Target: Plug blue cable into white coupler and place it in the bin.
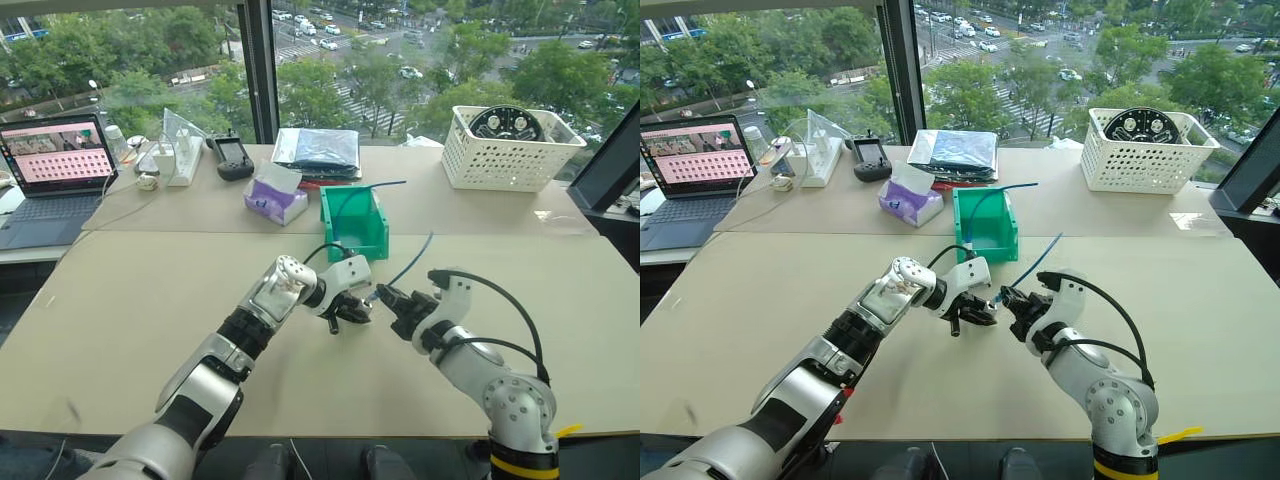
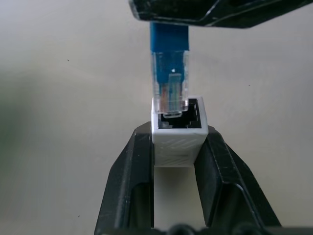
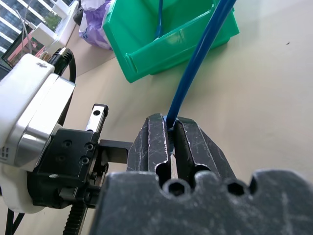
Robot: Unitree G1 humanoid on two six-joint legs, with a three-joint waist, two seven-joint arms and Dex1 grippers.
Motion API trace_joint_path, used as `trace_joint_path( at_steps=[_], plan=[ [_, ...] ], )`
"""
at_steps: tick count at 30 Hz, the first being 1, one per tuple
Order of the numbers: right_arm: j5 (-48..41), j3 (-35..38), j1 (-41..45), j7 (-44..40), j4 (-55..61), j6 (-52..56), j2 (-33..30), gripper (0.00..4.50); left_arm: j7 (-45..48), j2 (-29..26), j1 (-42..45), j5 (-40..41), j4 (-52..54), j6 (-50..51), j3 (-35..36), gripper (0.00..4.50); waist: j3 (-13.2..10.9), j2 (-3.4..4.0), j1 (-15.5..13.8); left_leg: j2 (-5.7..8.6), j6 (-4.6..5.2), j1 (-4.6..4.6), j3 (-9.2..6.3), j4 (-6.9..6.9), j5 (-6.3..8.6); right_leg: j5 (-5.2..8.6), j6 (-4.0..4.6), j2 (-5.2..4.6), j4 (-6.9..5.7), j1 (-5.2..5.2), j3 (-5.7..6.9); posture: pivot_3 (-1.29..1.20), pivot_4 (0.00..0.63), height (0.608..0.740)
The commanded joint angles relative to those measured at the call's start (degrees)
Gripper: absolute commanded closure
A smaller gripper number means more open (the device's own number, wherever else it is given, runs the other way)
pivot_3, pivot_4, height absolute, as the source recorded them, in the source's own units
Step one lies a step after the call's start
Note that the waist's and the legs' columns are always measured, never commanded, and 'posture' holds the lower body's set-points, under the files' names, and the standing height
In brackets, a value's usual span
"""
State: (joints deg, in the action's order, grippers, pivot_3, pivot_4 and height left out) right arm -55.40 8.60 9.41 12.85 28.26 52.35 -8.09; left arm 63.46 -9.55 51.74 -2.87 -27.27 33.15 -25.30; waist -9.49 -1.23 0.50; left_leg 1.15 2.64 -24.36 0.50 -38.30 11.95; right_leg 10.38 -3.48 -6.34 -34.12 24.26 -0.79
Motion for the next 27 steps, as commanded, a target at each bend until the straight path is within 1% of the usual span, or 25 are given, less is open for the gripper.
trace_joint_path(
  at_steps=[1, 4, 9, 13, 18, 27],
  plan=[
    [-0.2, -0.1, -1.0, 0.7, 1.7, 0.6, 0.2, 4.50, -0.4, 1.0, 1.4, 0.5, 0.8, 1.6, -0.1, 3.84, 0.0, 0.00, 0.0, 0.00, 0.00, 0.02, 0.00, 0.00, 0.00, 0.00, 0.00, 0.00, 0.00, -0.01, 0.00, 0.00, 0.150, 0.740],
    [0.2, -0.5, -1.4, 1.0, 2.0, 0.9, 0.2, 4.50, -0.7, 1.3, 1.7, 0.7, 0.8, 2.6, 0.1, 3.84, 0.0, 0.00, -0.1, 0.00, 0.00, 0.03, 0.00, 0.00, 0.00, 0.00, 0.00, 0.00, 0.00, -0.03, 0.00, 0.00, 0.150, 0.740],
    [5.1, -3.6, -1.3, 0.6, 2.4, 1.6, -2.6, 4.50, -1.8, 2.3, 2.9, 1.7, 1.2, 5.6, 1.2, 3.84, 0.0, 0.00, -0.3, 0.01, 0.00, 0.02, 0.00, -0.02, 0.00, 0.00, -0.01, -0.01, 0.00, -0.03, 0.00, 0.00, 0.150, 0.740],
    [11.2, -9.0, -0.2, -1.1, 2.0, 2.6, -6.3, 4.50, -2.5, 3.6, 4.4, 1.7, 4.2, 9.5, 0.2, 3.84, 0.0, 0.00, -0.3, 0.01, 0.00, 0.03, 0.01, -0.04, 0.00, 0.07, -0.11, 0.00, 0.00, -0.03, 0.00, 0.00, 0.150, 0.740],
    [14.8, -11.1, 0.9, -3.1, 2.4, 3.4, -8.2, 4.50, -3.1, 3.8, 5.5, 0.7, 6.0, 10.4, -2.0, 3.84, 0.0, -0.01, -0.4, 0.02, 0.00, 0.02, 0.01, -0.07, 0.00, 0.08, -0.13, 0.00, 0.00, -0.05, 0.00, 0.00, 0.150, 0.740],
    [15.4, -10.6, 2.2, -4.2, 4.0, 6.7, -5.8, 4.50, -5.2, 4.8, 7.5, 0.7, 4.1, 10.2, -2.1, 3.84, 0.0, -0.01, -0.6, 0.00, 0.00, 0.00, 0.01, -0.13, 0.00, 0.08, -0.12, 0.01, -0.01, -0.03, -0.01, 0.00, 0.150, 0.740]
  ],
)
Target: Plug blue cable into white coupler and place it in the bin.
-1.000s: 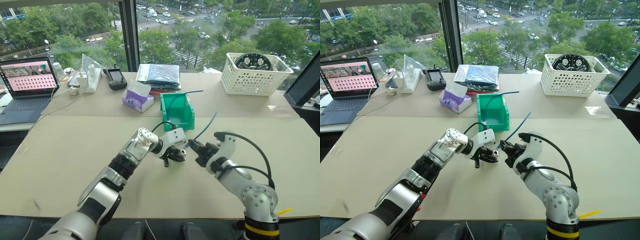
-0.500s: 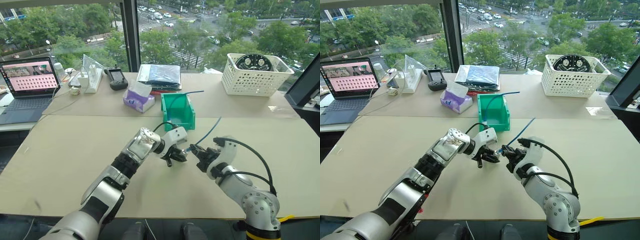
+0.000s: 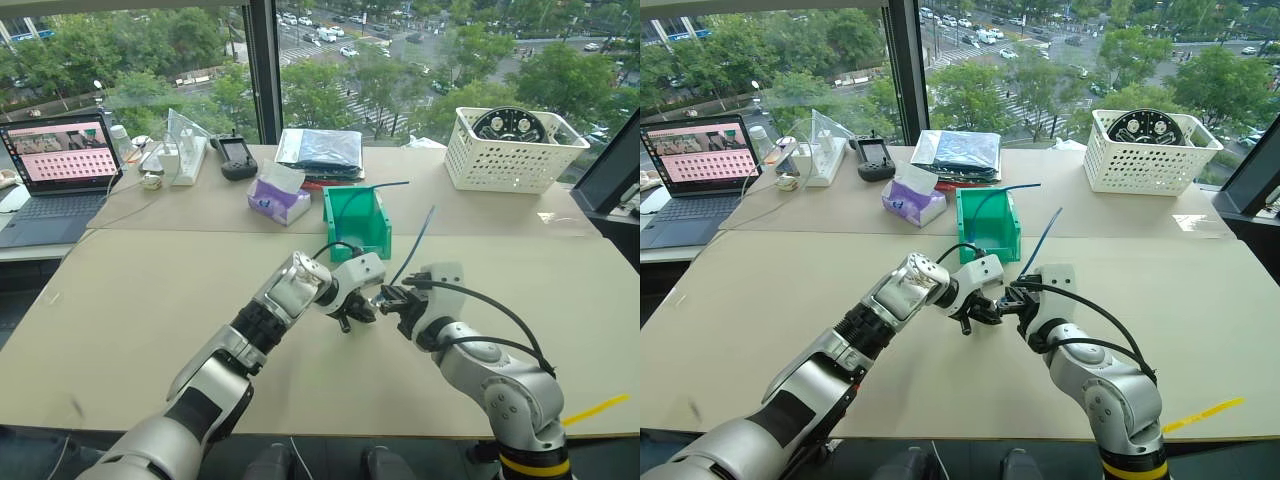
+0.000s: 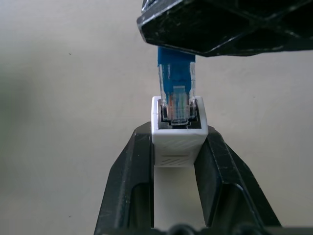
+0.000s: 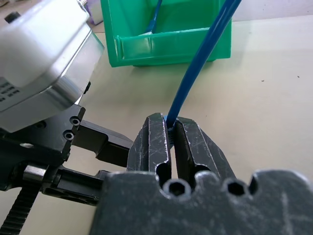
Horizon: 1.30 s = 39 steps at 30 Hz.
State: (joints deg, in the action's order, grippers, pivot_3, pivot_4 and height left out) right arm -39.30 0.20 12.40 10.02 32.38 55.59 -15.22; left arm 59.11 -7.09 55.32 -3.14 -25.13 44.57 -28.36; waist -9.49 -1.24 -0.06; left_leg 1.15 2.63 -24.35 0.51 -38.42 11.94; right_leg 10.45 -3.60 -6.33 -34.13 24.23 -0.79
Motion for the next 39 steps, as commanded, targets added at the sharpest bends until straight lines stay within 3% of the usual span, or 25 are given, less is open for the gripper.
trace_joint_path(
  at_steps=[1, 20, 25, 29, 31, 39],
  plan=[
    [-0.7, -2.3, -0.9, -1.4, -0.1, 3.8, 1.7, 4.50, -1.2, 2.8, 4.3, 1.1, 1.4, -1.2, 1.3, 3.84, 0.0, 0.00, 0.0, 0.00, 0.00, 0.00, 0.00, 0.00, 0.00, 0.00, 0.00, 0.00, 0.00, 0.00, 0.00, 0.00, 0.150, 0.740],
    [1.0, 0.8, -6.7, -5.4, -3.0, 5.0, 6.0, 4.50, -3.3, 3.7, 6.5, 2.5, -2.5, -1.4, 4.0, 3.84, 0.0, 0.00, -0.5, 0.00, 0.00, -0.02, -0.01, -0.18, 0.01, 0.00, -0.01, 0.00, -0.05, -0.04, 0.01, 0.00, 0.150, 0.740],
    [-3.0, 9.1, -4.2, -5.6, -2.2, 4.3, 8.7, 4.50, -3.7, 1.7, 4.0, 2.6, -0.5, -0.7, 4.4, 3.84, 0.0, 0.00, -0.4, -0.02, 0.00, -0.03, -0.02, -0.18, 0.01, -0.01, -0.01, 0.02, -0.07, -0.02, 0.00, 0.00, 0.150, 0.740],
    [-7.6, 17.2, 0.4, -4.7, -1.9, 4.4, 6.9, 4.50, -4.1, -0.8, 0.6, 3.2, 2.2, 0.2, 5.1, 3.84, 0.0, 0.00, -0.2, -0.02, 0.00, -0.07, -0.01, -0.18, 0.00, -0.12, 0.17, 0.01, -0.10, 0.04, -0.01, 0.00, 0.150, 0.740],
    [-9.9, 20.3, 3.0, -4.2, -2.3, 5.4, 5.0, 4.50, -4.6, -2.0, -1.2, 4.0, 3.2, 0.9, 6.0, 2.84, 0.0, 0.02, 0.0, -0.04, 0.00, -0.08, -0.02, -0.18, 0.01, -0.20, 0.30, 0.02, -0.11, 0.06, -0.01, 0.00, 0.150, 0.740],
    [-17.6, 27.2, 16.7, -3.3, -9.6, 7.8, -1.5, 4.50, -5.1, -7.4, -8.9, 9.3, 10.4, 1.0, 13.5, 0.12, 0.0, 0.03, 0.9, -0.05, 0.00, -0.03, -0.01, -0.17, 0.01, -0.21, 0.35, 0.07, -0.29, 0.10, -0.06, 0.00, 0.150, 0.740]
  ],
)
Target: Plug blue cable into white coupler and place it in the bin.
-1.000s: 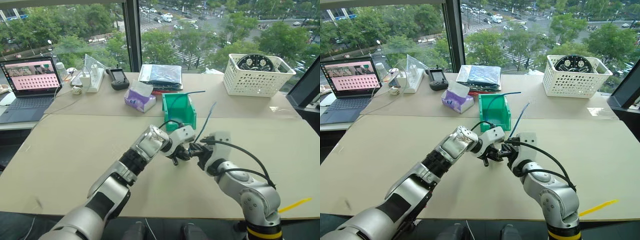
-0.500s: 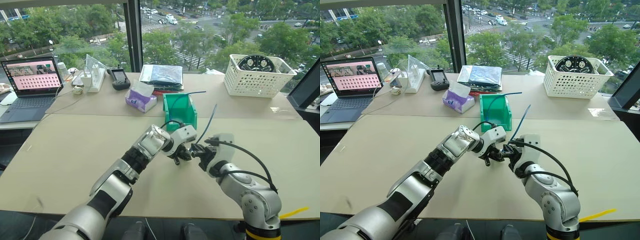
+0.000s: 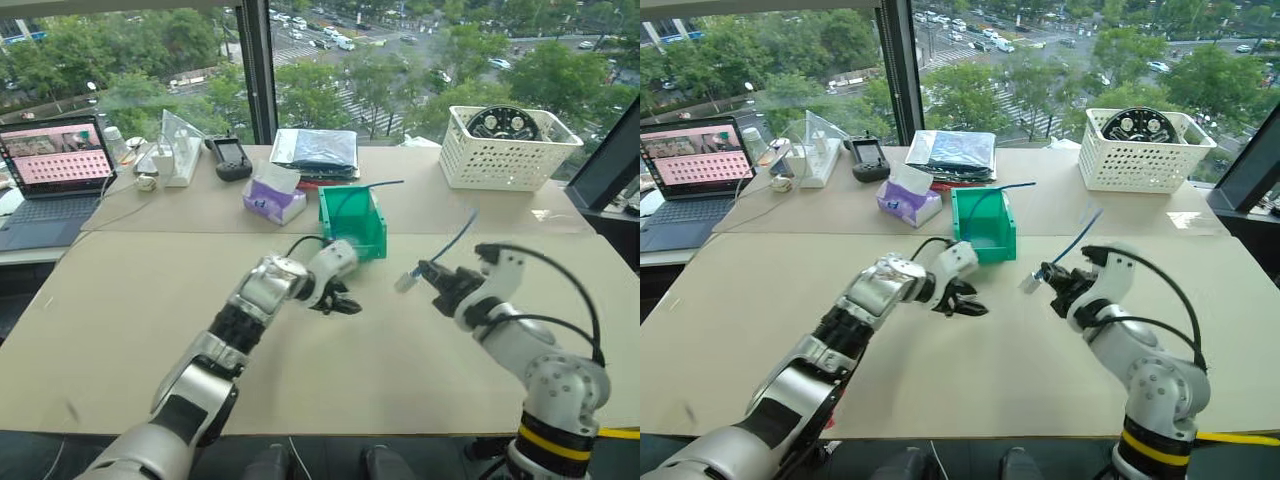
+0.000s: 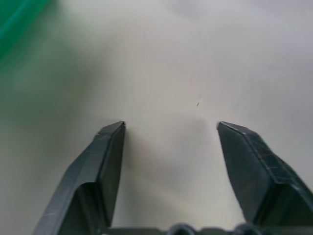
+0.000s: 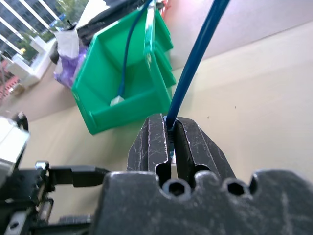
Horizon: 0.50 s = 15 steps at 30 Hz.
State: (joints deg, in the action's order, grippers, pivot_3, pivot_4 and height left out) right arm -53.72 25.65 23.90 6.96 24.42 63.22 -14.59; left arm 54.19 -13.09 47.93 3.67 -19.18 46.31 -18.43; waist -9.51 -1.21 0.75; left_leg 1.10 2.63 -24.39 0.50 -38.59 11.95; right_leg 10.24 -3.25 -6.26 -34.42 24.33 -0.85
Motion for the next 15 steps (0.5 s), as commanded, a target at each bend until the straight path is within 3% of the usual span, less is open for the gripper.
trace_joint_path(
  at_steps=[1, 4, 8, 15],
  plan=[
    [-3.5, 1.8, 6.7, -0.4, -2.8, 0.2, -2.8, 4.50, -0.7, -1.8, -2.2, 3.2, 5.3, -0.8, 4.6, 0.02, 0.0, 0.00, 0.1, 0.00, 0.00, 0.00, 0.02, 0.00, 0.00, -0.01, 0.01, 0.00, -0.01, 0.01, -0.02, 0.00, 0.150, 0.740],
    [-0.9, -1.9, 14.7, -5.3, -10.5, -2.5, -5.2, 4.50, -2.6, -3.0, -4.8, 6.7, 8.6, -2.0, 10.9, 0.02, 0.0, 0.02, 0.5, -0.01, 0.00, 0.03, 0.03, 0.00, 0.00, 0.00, 0.02, 0.00, -0.06, 0.01, -0.03, 0.00, 0.150, 0.740],
    [10.1, -12.6, 26.9, -15.9, -28.6, -11.5, -6.3, 4.50, -4.1, -5.6, -10.3, 11.2, 16.6, -2.3, 18.2, 0.02, 0.0, 0.02, 0.9, -0.01, 0.00, 0.11, 0.14, -0.01, 0.00, -0.03, 0.07, 0.01, -0.21, 0.06, -0.11, 0.00, 0.150, 0.740],
    [26.1, -23.0, 40.4, -30.3, -60.6, -31.7, -2.8, 4.50, -10.5, -7.3, -18.1, 13.5, 26.8, -1.2, 22.4, 0.02, 0.0, 0.02, 1.2, 0.05, -0.02, 0.10, 0.07, -0.01, -0.01, -0.03, 0.10, 0.01, -0.48, 0.05, -0.06, 0.00, 0.150, 0.740]
  ],
)
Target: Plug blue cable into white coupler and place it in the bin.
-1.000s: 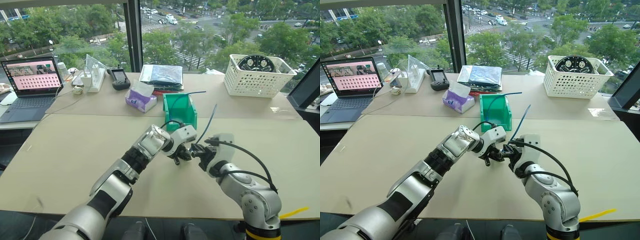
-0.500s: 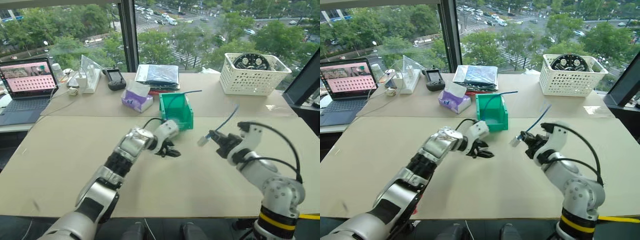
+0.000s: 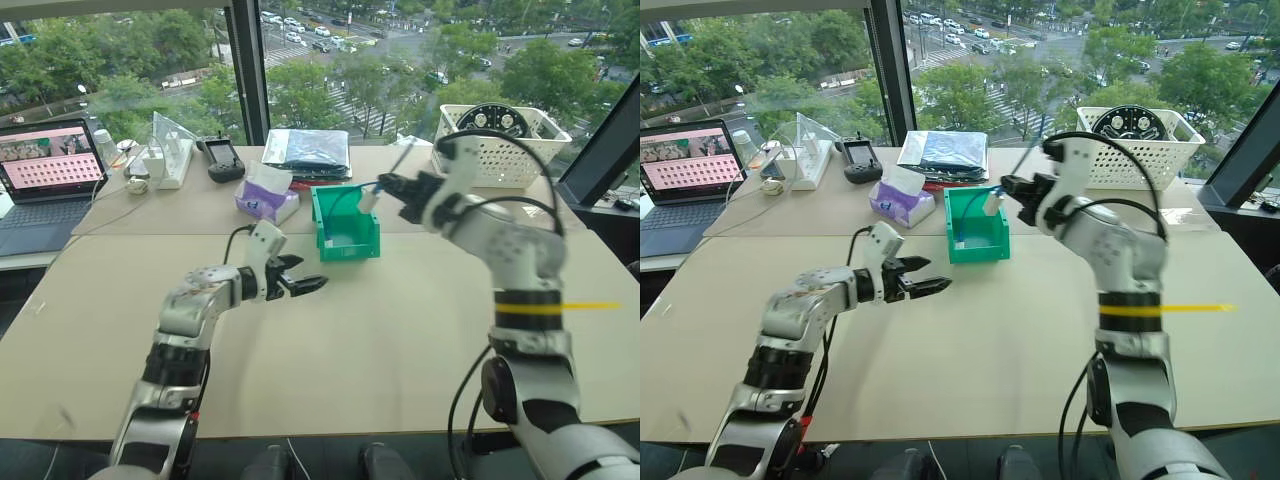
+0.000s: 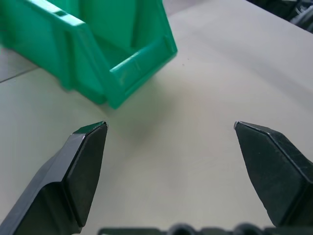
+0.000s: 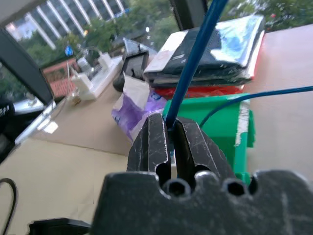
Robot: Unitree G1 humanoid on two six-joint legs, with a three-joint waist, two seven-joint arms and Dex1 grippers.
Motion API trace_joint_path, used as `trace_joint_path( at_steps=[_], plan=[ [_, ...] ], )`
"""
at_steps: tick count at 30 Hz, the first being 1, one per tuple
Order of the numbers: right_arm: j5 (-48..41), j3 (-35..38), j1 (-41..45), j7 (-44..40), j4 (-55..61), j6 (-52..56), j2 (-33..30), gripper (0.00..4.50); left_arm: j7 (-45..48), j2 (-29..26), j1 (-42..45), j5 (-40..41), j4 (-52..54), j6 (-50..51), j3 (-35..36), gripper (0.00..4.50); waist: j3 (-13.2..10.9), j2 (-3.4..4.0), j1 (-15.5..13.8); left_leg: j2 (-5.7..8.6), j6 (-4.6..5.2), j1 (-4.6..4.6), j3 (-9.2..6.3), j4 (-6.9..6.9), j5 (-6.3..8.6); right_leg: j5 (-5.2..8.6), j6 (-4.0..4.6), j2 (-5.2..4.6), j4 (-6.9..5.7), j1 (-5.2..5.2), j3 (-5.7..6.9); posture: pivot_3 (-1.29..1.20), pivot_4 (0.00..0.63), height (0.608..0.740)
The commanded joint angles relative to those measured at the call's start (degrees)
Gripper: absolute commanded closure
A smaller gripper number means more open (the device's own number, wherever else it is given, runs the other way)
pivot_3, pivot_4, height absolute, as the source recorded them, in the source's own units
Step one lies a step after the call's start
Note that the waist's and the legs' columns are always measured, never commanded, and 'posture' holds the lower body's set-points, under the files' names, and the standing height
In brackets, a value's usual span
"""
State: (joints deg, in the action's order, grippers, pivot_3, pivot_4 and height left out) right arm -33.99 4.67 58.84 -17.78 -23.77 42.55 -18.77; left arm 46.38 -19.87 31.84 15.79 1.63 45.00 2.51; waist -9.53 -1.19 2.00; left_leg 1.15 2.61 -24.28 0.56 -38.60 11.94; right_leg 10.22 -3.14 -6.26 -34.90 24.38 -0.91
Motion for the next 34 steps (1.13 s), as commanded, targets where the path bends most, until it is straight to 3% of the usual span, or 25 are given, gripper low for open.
trace_joint_path(
  at_steps=[1, 3, 5, 8, 10, 11, 12, 16, 22, 27, 31, 34],
  plan=[
    [8.0, -2.7, 7.2, -7.3, -16.6, -13.9, 2.2, 4.50, -3.7, -0.7, -3.1, 1.4, 7.2, 0.3, 1.5, 0.02, 0.0, -0.01, -0.1, 0.03, 0.00, -0.02, 0.00, 0.00, 0.00, -0.01, 0.00, -0.02, -0.04, 0.00, 0.00, 0.00, 0.150, 0.740],
    [10.1, -2.7, 9.6, -9.4, -22.6, -17.8, 3.2, 4.50, -5.1, -0.7, -4.4, 1.6, 8.7, 0.1, 1.5, 0.02, 0.0, -0.01, -0.2, 0.05, -0.03, -0.04, -0.02, 0.00, 0.00, -0.02, -0.01, -0.03, -0.02, 0.02, 0.01, 0.00, 0.150, 0.740],
    [12.9, -3.4, 11.6, -11.3, -27.6, -21.5, 3.4, 3.63, -7.1, -0.5, -5.9, 1.6, 10.3, -0.3, 2.2, 0.00, 0.0, 0.00, -0.2, 0.05, -0.06, -0.06, -0.03, 0.01, 0.01, -0.02, 0.00, -0.04, -0.02, 0.03, 0.02, 0.00, 0.150, 0.740],
    [13.6, -2.3, 13.7, -14.1, -29.6, -22.6, 3.2, 2.71, -9.2, -0.9, -7.4, 1.5, 11.6, -1.2, 2.9, 0.00, 0.0, 0.00, -0.1, 0.05, -0.12, -0.05, -0.05, 0.08, 0.00, -0.03, 0.01, -0.04, -0.02, 0.06, 0.02, 0.00, 0.150, 0.740],
    [13.6, -1.6, 14.1, -15.4, -28.2, -21.4, 2.4, 2.07, -10.1, -1.0, -7.9, 1.8, 11.7, -2.4, 3.7, 0.00, 0.0, 0.00, 0.1, 0.04, -0.16, -0.01, -0.05, 0.17, -0.01, -0.04, 0.03, -0.04, -0.03, 0.08, 0.01, 0.00, 0.150, 0.740],
    [13.6, -1.3, 14.2, -15.9, -27.6, -21.0, 2.1, 1.45, -10.5, -1.0, -8.0, 2.0, 11.7, -2.8, 3.9, 0.00, 0.0, 0.00, 0.1, 0.04, -0.20, 0.00, -0.06, 0.22, -0.04, -0.06, 0.06, -0.03, -0.03, 0.11, 0.02, 0.00, 0.150, 0.740],
    [12.5, -0.2, 14.0, -16.2, -25.9, -19.4, 1.5, 1.32, -10.6, -1.3, -8.0, 2.1, 11.4, -3.3, 4.0, 0.00, 0.0, 0.01, 0.1, 0.03, -0.20, 0.01, -0.07, 0.24, -0.04, -0.06, 0.07, -0.03, -0.03, 0.11, 0.02, 0.00, 0.150, 0.740],
    [9.8, 2.9, 12.0, -16.7, -17.6, -13.6, -1.2, 0.07, -10.9, -2.4, -7.8, 1.6, 9.8, -6.0, 3.6, 0.00, 0.0, 0.02, 0.1, 0.04, -0.22, -0.02, -0.09, 0.27, -0.05, -0.07, 0.09, -0.03, -0.03, 0.15, 0.04, 0.00, 0.150, 0.740],
    [3.5, 8.6, -4.5, -19.1, 12.1, -3.9, -10.9, 0.07, -7.9, -4.9, -7.5, 3.3, 6.4, -10.1, 4.7, 0.00, 0.0, 0.01, -1.3, 0.07, -0.22, -0.04, -0.15, 0.35, -0.05, -0.07, 0.09, -0.07, 0.08, 0.10, 0.12, 0.00, 0.150, 0.740],
    [9.0, 7.6, -33.0, -23.6, 35.9, -8.7, -21.8, 0.07, -6.2, -6.9, -10.1, 4.6, 4.3, -14.5, 7.7, 0.00, 0.0, 0.01, -1.8, 0.08, -0.20, -0.07, -0.13, 0.38, -0.03, -0.04, 0.05, -0.11, 0.22, 0.05, 0.16, 0.00, 0.150, 0.740],
    [7.0, 11.3, -42.8, -16.4, 43.5, -4.6, -18.5, 0.07, -5.3, -8.6, -11.5, 2.8, 0.8, -18.7, 7.0, 0.00, 0.0, -0.01, -0.9, -0.04, -0.19, 0.07, 0.08, 0.39, -0.03, -0.01, 0.04, -0.09, 0.62, 0.00, 0.05, 0.00, 0.150, 0.740],
    [10.5, 10.7, -49.0, -15.6, 40.3, -10.7, -16.2, 0.07, -6.1, -7.9, -10.5, 3.1, -2.4, -20.2, 7.5, 0.00, -0.1, -0.04, -0.8, -0.11, -0.22, 0.20, 0.15, 0.37, -0.18, 0.11, -0.22, -0.04, 0.63, -0.07, -0.04, 0.00, 0.150, 0.740]
  ],
)
